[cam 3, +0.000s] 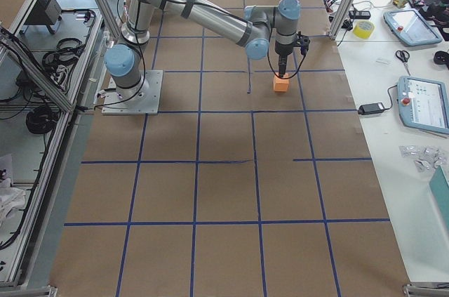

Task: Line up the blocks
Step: 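Move the right gripper over the orange cube and lower onto it, then close the right gripper on the orange cube and lift it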

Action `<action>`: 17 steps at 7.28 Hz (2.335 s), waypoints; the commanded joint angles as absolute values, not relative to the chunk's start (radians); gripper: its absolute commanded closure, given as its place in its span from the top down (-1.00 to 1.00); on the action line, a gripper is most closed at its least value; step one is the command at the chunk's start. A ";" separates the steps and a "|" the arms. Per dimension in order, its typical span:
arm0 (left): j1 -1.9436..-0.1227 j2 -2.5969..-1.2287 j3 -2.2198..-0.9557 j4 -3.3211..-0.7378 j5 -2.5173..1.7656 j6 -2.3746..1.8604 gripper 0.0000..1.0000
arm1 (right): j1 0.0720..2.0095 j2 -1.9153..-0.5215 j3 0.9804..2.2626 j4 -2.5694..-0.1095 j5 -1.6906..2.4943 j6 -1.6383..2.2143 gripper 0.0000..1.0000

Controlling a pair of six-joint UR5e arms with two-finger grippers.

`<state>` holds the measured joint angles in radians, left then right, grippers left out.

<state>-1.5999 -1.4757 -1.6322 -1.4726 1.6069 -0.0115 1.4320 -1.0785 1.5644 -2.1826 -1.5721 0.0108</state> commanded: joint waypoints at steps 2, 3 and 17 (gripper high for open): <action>-1.600 -1.476 -1.632 -1.473 1.608 -0.011 1.00 | 1.433 -1.022 1.559 -2.218 -1.566 -0.046 1.00; -1.600 -1.476 -1.632 -1.473 1.608 -0.011 1.00 | 1.431 -1.008 1.559 -2.218 -1.566 -0.051 1.00; -1.601 -1.476 -1.634 -1.473 1.608 -0.011 1.00 | 1.719 -0.983 1.439 -2.164 -1.522 0.260 -0.84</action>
<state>-1.6012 -1.4757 -1.6335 -1.4726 1.6076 -0.0120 1.6436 -0.9947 1.4611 -2.1643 -1.5227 0.1926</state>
